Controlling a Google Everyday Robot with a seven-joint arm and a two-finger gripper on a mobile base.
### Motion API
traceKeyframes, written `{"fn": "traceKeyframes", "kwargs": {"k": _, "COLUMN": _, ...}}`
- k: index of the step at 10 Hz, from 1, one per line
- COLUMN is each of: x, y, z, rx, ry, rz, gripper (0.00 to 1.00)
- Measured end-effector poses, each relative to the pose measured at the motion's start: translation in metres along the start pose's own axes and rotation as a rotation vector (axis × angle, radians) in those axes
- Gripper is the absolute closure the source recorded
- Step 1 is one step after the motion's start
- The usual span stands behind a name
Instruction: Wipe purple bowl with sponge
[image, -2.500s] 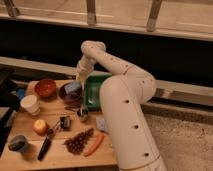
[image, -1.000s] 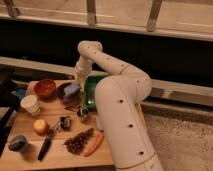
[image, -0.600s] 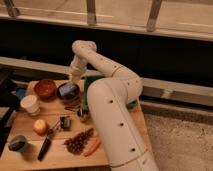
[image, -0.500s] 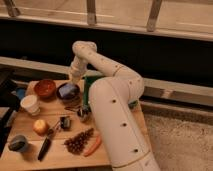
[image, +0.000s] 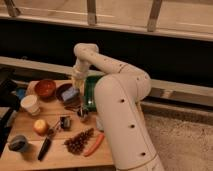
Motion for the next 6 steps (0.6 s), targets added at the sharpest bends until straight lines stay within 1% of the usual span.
{"fn": "traceKeyframes", "kwargs": {"k": 1, "x": -0.006, "y": -0.014, "z": -0.003, "rx": 0.024, "ry": 0.005, "rz": 0.016, "gripper": 1.00}}
{"fn": "traceKeyframes", "kwargs": {"k": 2, "x": -0.015, "y": -0.020, "z": -0.006, "rx": 0.043, "ry": 0.003, "rz": 0.021, "gripper": 1.00}}
{"fn": "traceKeyframes", "kwargs": {"k": 4, "x": -0.027, "y": -0.029, "z": -0.010, "rx": 0.064, "ry": -0.001, "rz": 0.018, "gripper": 1.00}}
{"fn": "traceKeyframes", "kwargs": {"k": 5, "x": -0.033, "y": -0.025, "z": -0.009, "rx": 0.061, "ry": -0.006, "rz": 0.007, "gripper": 1.00}}
{"fn": "traceKeyframes", "kwargs": {"k": 6, "x": -0.038, "y": -0.016, "z": -0.007, "rx": 0.045, "ry": -0.016, "rz": -0.011, "gripper": 1.00}}
